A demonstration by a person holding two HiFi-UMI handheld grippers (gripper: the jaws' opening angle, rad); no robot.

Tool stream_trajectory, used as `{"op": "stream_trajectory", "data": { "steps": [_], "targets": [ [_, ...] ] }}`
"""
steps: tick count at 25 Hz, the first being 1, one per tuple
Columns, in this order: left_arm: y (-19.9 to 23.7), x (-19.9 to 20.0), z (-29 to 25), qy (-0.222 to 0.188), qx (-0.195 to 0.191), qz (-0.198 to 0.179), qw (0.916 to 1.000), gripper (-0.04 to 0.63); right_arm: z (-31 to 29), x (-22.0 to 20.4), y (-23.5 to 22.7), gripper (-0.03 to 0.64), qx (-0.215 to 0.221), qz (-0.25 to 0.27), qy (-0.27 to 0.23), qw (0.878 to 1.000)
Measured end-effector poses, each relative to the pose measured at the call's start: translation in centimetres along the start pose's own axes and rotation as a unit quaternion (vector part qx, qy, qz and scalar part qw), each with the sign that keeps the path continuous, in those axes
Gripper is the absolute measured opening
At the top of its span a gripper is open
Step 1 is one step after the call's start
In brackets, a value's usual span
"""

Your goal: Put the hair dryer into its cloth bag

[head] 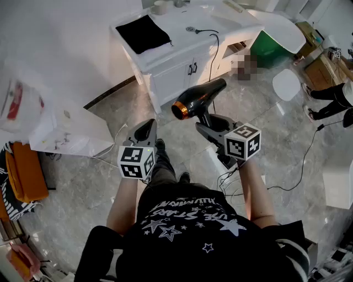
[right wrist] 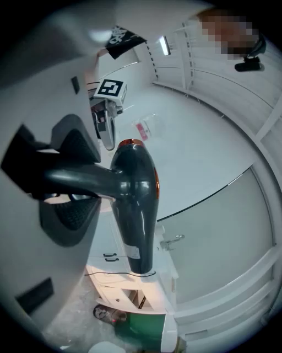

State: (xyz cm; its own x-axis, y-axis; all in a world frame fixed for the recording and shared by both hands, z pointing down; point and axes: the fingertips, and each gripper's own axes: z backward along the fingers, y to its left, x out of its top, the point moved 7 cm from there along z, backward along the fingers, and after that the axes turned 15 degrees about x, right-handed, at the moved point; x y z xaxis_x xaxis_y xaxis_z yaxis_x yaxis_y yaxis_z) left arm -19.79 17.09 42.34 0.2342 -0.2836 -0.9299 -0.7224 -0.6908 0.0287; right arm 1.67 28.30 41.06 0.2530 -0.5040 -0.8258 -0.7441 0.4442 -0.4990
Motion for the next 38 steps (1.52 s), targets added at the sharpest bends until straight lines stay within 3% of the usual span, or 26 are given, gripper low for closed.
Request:
{"op": "stream_trajectory", "data": {
  "steps": [9,20,38],
  "targets": [
    [-1.1,-1.0,2.1,0.011,-0.001,-0.005,0.9999,0.011,0.6,-1.3,1.0,0.202,-0.001,-0.004,0.011,1.0],
    [0.5,-1.6,0.0,0.027,0.0,-0.014,0.9995,0.011,-0.5,-0.9,-1.5,0.202,-0.013,-0.014,0.02,1.0],
    [10.4,5.7,-17.8,0.028,-0.034,-0.056,0.9975,0.011,-9.0,10.6,-12.7,0.204,-0.092,-0.004,0.044,0.995]
  ]
}}
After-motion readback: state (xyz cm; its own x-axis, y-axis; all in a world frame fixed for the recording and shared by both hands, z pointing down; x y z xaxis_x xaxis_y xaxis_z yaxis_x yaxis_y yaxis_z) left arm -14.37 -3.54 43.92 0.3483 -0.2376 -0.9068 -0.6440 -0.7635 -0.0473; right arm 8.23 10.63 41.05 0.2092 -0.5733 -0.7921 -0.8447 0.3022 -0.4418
